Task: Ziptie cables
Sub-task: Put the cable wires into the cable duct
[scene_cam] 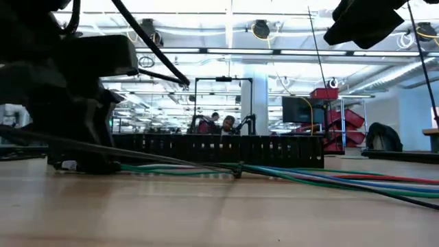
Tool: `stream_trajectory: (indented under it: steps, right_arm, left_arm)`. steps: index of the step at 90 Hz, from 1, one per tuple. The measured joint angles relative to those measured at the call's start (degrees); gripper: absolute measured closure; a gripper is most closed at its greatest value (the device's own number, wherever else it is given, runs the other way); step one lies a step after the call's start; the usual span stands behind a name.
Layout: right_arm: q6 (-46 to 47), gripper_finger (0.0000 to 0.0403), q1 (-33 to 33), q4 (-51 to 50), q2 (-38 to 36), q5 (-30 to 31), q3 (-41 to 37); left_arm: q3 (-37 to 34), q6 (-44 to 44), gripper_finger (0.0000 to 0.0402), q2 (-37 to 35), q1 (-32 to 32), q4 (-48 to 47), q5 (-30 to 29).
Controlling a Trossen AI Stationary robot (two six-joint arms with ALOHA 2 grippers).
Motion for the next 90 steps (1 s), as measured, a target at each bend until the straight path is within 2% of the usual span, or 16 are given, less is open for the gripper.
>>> stream_trajectory:
  steps: [8, 13, 22, 35, 53, 73, 81, 90]
  right_arm:
    - [4.1, 0.0250, 0.0, 0.0, 0.8, 0.1, 0.0]
    - [6.3, 0.0259, 0.0, -0.1, 1.6, 0.4, 0.0]
    - [8.5, 0.0272, 0.0, 0.0, 4.5, 2.2, 0.0]
    - [4.2, 0.0272, 0.0, 4.2, 10.6, 4.2, 0.0]
    - [-1.9, 0.0218, -1.0, 9.9, 15.3, 4.3, 0.0]
    - [-4.8, 0.0165, -2.9, 10.3, 15.5, 11.7, 0.0]
    - [-5.8, 0.0156, -3.9, 10.3, 15.4, 11.1, 0.0]
    - [-6.0, 0.0154, -5.5, 10.3, 15.5, 7.8, 0.0]
  left_arm:
    - [0.1, -2.2, 0.0366, 0.0, 0.0, 0.1, 0.9]
    - [0.0, -3.6, 0.0384, 0.0, 0.2, 0.1, 1.0]
    - [0.0, -5.5, 0.0389, 0.0, 0.3, -0.1, 1.0]
    - [1.4, -6.4, 0.0392, -0.4, -0.4, -1.6, -1.1]
    - [7.3, -2.1, 0.0394, -1.5, -1.7, -5.1, -4.5]
    - [13.4, -1.7, 0.0394, -1.4, -2.5, -12.9, -6.6]
    - [15.2, -1.6, 0.0394, -1.4, -3.4, -15.2, -7.8]
    - [16.6, -0.4, 0.0394, -1.5, -3.9, -15.8, -10.6]
